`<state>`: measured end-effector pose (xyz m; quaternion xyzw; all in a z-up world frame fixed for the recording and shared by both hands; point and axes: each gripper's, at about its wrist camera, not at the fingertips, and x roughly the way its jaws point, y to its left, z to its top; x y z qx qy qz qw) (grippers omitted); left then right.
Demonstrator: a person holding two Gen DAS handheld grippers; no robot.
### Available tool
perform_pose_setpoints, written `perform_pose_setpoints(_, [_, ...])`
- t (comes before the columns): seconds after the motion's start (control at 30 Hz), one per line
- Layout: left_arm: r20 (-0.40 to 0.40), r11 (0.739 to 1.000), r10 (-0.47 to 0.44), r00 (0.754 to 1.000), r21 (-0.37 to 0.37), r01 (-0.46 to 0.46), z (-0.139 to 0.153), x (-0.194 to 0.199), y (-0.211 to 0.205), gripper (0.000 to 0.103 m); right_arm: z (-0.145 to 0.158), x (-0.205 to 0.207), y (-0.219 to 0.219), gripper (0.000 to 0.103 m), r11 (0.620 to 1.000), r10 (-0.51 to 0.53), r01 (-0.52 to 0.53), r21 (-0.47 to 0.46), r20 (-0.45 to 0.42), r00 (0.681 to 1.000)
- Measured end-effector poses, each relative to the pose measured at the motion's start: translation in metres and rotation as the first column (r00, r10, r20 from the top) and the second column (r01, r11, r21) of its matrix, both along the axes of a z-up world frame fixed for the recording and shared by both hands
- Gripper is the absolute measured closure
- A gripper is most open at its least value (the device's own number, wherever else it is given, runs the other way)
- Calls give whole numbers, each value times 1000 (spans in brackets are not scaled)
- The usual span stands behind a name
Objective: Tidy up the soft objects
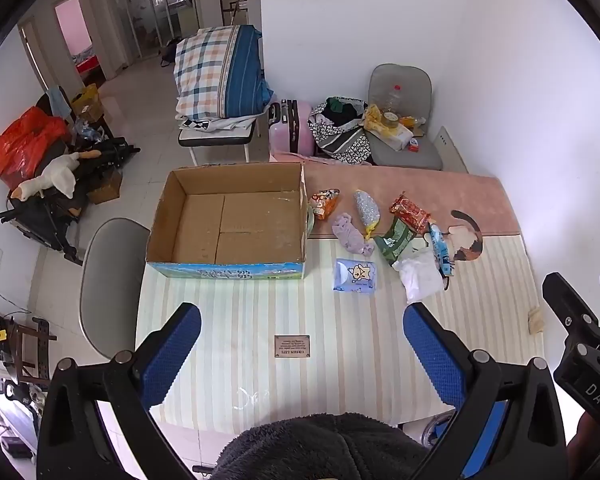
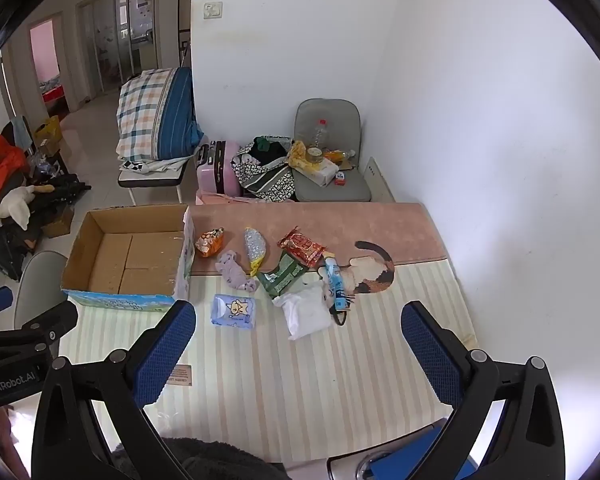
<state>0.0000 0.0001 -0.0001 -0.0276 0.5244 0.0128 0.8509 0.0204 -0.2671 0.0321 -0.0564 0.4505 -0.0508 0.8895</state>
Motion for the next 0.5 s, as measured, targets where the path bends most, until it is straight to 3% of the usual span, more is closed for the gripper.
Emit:
perform_pose_setpoints(0.2, [6, 1000, -2, 1000, -1, 2, -2, 0, 0, 0, -2, -2, -7, 0, 1000, 6, -6, 6, 1, 1000])
perform_pose_setpoints(0.4, [20, 1000, -5, 1000, 2, 5, -10, 1, -3, 0, 4, 1, 2, 0, 999, 5, -6, -53, -4, 1000])
perform_pose_setpoints(0.5, [33, 1000, 1, 999, -5, -1, 3, -3, 5, 0, 1, 2, 2, 0, 998, 2, -2, -56, 1, 1000])
